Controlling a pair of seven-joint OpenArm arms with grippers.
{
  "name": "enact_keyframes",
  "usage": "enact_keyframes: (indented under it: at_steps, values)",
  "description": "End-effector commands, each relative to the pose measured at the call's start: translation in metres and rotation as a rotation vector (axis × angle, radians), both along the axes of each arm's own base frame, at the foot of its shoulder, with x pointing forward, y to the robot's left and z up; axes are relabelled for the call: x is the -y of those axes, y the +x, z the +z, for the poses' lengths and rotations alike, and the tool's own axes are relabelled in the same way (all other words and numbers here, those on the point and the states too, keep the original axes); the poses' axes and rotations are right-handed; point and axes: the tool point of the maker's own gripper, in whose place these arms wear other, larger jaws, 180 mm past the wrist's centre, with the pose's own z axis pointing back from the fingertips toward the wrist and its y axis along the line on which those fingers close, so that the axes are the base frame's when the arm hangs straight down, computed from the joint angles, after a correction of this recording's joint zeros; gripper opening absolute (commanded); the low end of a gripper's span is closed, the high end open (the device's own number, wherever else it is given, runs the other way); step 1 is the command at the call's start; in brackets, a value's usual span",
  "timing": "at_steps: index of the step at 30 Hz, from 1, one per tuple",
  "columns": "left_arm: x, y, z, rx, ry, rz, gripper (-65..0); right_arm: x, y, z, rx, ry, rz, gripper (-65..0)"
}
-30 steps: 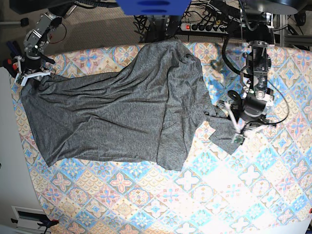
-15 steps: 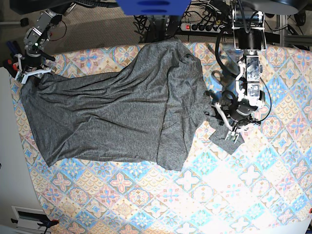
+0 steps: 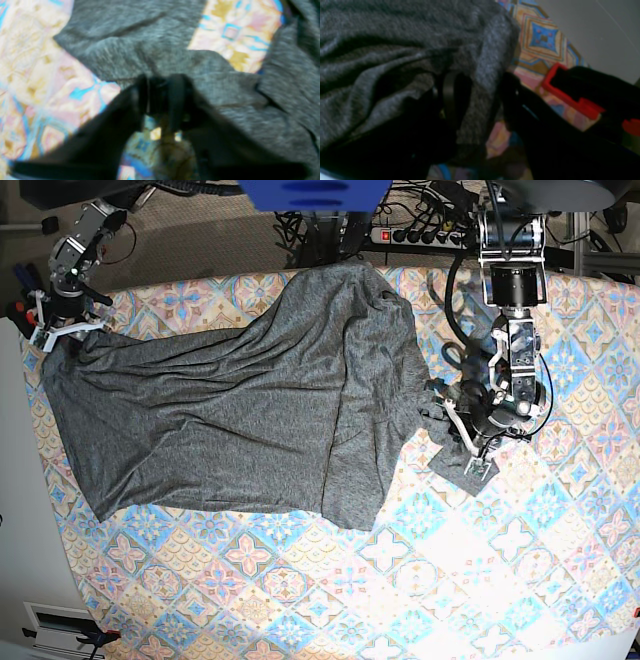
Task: Layout the t-shirt on the table in an organized manner, then fold the t-shirt properly
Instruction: 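Lift the sleeve with the left gripper and pull it toward the collar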
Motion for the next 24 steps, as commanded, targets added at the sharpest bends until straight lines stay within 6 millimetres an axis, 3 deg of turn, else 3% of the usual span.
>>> enact_keyframes:
  at_steps: [1, 5, 8, 15, 19, 24]
  values:
    - [-0.009, -0.018, -0.019, -0.103, 0.041, 0.005, -65.0, 0.009, 0.007, 0.017, 0.038, -0.042, 0.006, -40.9]
    - [-0.003, -0.038, -0.036, -0.203, 0.059, -0.070, -65.0, 0.010, 0.013, 0.027, 0.061, -0.062, 0.015, -40.9]
    - [0.004, -0.057, -0.035, -0.227, 0.082, -0.146, -65.0, 0.010, 0.014, 0.030, 0.066, -0.066, 0.017, -40.9]
    - [-0.008, -0.110, -0.004, -0.142, 0.125, -0.125, -65.0, 0.010, 0.016, 0.031, 0.072, -0.066, 0.016, -40.9]
    - [-0.013, -0.147, 0.000, -0.163, 0.146, -0.119, -65.0, 0.008, 0.016, 0.029, 0.072, -0.060, 0.015, -40.8]
    - [-0.002, -0.193, 0.021, -0.158, 0.172, -0.171, -65.0, -0.002, 0.011, 0.021, 0.067, -0.033, 0.007, -40.8]
